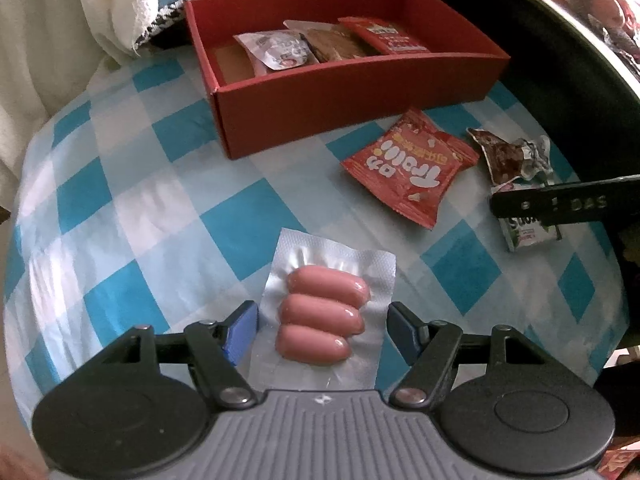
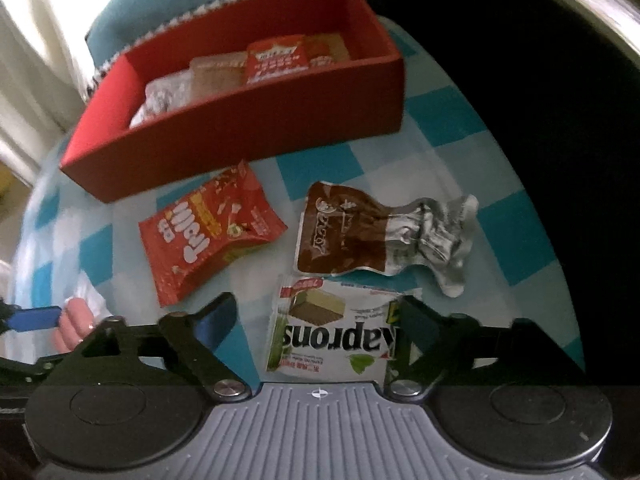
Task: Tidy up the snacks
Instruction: 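Move to the sausage pack with the left gripper while the right gripper grasps the Kapron wafer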
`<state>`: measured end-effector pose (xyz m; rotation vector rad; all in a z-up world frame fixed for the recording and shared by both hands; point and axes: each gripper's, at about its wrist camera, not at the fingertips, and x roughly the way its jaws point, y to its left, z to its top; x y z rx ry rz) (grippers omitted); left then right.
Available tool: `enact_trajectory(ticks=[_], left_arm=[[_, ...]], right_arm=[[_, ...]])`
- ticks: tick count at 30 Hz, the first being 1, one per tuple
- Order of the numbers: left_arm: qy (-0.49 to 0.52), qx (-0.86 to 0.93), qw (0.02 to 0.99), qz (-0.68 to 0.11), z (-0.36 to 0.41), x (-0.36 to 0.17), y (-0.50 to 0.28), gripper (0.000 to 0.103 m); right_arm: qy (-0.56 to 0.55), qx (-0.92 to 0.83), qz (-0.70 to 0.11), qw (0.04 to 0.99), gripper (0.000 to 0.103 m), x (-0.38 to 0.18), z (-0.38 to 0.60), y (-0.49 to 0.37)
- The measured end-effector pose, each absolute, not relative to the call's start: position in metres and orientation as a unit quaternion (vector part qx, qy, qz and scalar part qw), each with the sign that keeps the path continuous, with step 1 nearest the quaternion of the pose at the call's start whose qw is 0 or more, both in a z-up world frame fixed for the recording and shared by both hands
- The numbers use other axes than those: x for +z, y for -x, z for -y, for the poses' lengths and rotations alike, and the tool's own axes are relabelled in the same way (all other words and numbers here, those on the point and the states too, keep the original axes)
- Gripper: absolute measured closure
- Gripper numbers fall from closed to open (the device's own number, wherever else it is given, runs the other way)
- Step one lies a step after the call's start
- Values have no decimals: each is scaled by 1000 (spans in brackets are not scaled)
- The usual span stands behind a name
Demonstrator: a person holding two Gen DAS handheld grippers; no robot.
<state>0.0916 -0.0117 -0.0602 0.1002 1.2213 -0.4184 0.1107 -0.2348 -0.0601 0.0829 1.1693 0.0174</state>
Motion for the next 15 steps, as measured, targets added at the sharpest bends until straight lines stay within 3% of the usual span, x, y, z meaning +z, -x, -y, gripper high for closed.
enact_trajectory(ticks=[6, 11, 15], left_arm=[[-46, -198, 797, -569, 13, -59, -92, 39], [-42, -207, 799, -563, 13, -53, -91, 39], [-40, -211, 802, -558, 13, -48, -90, 39]], right_arm=[[4, -12, -566, 824, 10, -72, 233, -108], [-19, -5, -558, 830, 30, -62, 240, -101], [-38, 1, -562, 827, 33, -60, 245, -99]])
